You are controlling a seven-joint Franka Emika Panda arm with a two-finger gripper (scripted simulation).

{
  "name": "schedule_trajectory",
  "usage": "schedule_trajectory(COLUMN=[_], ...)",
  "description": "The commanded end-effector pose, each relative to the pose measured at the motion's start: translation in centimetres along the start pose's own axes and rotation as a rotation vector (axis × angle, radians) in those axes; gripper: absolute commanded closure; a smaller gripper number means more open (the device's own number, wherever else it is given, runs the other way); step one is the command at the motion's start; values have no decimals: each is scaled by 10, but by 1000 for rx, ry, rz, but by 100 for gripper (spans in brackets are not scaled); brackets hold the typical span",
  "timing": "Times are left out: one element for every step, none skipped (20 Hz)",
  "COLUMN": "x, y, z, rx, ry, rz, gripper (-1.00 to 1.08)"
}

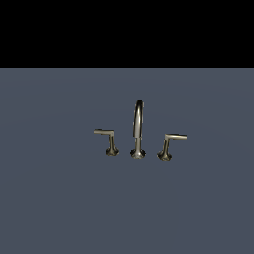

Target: Turn on the faucet by rotating a designated handle.

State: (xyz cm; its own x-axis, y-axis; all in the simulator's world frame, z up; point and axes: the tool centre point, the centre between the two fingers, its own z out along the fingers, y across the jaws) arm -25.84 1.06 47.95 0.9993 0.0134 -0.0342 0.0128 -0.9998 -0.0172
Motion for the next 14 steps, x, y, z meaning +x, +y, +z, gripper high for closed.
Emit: schedule_trajectory(x=[0, 0, 0, 0, 1, 1, 2, 2, 3, 4, 5, 6, 7, 8], y=[0, 0, 0, -1, -1, -2, -3, -5, -6, -7, -9, -11, -13, -15], z=[0, 0, 1, 1, 2, 3, 5, 6, 8, 10, 13, 15, 18, 21], rx=[0, 0, 0, 0, 0, 0, 0, 0, 0, 1, 1, 1, 1, 1], ry=[0, 0, 0, 0, 0, 0, 0, 1, 1, 1, 1, 1, 2, 2], rz=[0, 1, 2, 5, 9, 14, 20, 27, 36, 45, 56, 68, 81, 95], gripper=[108, 108, 108, 108, 108, 108, 108, 108, 108, 108, 108, 108, 108, 108])
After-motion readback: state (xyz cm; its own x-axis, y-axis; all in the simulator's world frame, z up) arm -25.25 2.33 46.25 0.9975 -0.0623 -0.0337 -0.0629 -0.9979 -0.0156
